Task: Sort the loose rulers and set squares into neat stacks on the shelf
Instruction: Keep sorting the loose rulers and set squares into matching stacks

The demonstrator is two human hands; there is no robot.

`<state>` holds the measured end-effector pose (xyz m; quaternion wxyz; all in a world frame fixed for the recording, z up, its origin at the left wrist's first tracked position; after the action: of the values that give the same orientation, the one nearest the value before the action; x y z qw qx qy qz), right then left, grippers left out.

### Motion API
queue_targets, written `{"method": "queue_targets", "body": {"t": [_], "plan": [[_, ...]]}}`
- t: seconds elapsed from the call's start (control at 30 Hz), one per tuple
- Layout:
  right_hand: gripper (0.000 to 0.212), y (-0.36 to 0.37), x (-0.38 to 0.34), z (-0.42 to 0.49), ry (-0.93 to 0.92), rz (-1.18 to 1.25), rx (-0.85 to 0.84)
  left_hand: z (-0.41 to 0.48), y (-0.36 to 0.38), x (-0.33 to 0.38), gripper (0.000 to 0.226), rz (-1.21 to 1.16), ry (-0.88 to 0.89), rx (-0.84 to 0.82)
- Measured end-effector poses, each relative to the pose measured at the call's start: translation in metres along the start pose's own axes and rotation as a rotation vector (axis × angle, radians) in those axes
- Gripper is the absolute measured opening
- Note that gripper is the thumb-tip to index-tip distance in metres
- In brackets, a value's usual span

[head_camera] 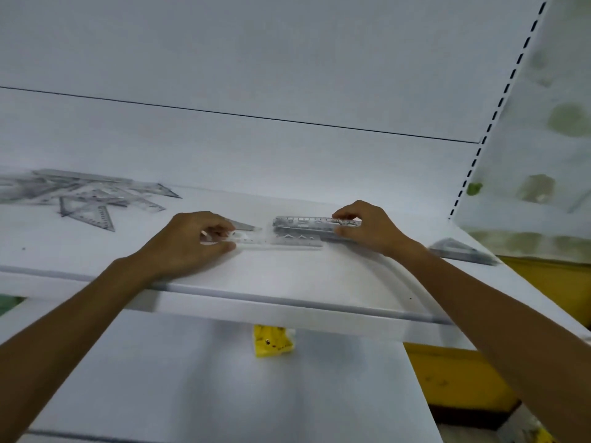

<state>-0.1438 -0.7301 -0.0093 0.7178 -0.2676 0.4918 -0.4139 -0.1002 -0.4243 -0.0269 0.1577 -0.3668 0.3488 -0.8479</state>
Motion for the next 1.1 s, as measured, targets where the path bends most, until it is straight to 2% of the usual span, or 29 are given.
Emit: {"method": "queue_targets", "body": {"t": [0.23, 0.37, 0.47, 0.57, 0.63, 0.77, 0.87, 1.1], "plan": [[0.026, 0.006, 0.012, 0.007, 0.044, 0.015, -0.027, 0.002, 0.0, 0.0, 0.022, 0.043, -0.01, 0.017], [0.028, 0.009, 0.018, 0.006, 0.059, -0.001, -0.009, 0.012, -0.008, 0.004, 0.022, 0.055, 0.015, 0.107], [0.036, 0.005, 0.015, -0.001, 0.011, -0.055, 0.068, 0.024, -0.013, 0.01, 0.023, 0.019, 0.032, 0.177], [0.031, -0.003, 0.005, -0.02, -0.042, -0.147, 0.195, 0.039, -0.011, 0.016, 0.022, -0.055, 0.03, 0.207], [0.027, -0.004, -0.005, -0.038, -0.041, -0.168, 0.197, 0.051, -0.004, 0.019, 0.021, -0.089, 0.025, 0.195], [0.029, 0.01, -0.025, -0.082, -0.008, -0.214, 0.025, 0.073, 0.025, 0.032, 0.021, -0.12, 0.05, 0.133], [0.027, 0.015, -0.037, -0.102, -0.089, -0.272, 0.043, 0.087, 0.05, 0.044, 0.021, -0.114, 0.097, 0.095], [0.025, 0.014, -0.04, -0.103, -0.125, -0.334, 0.059, 0.103, 0.092, 0.065, 0.023, -0.089, 0.176, -0.03]]}}
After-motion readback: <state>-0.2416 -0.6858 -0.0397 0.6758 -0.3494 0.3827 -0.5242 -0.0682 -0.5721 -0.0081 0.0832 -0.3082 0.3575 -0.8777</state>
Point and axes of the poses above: each hand's wrist, its own z-axis towards the middle knuckle, its own y-axis out of the palm, x = y × z, the point moved 3 cm from there along z, towards the middle knuckle, and after that the axes turned 1 degree about -y, right-handed, at the moved point
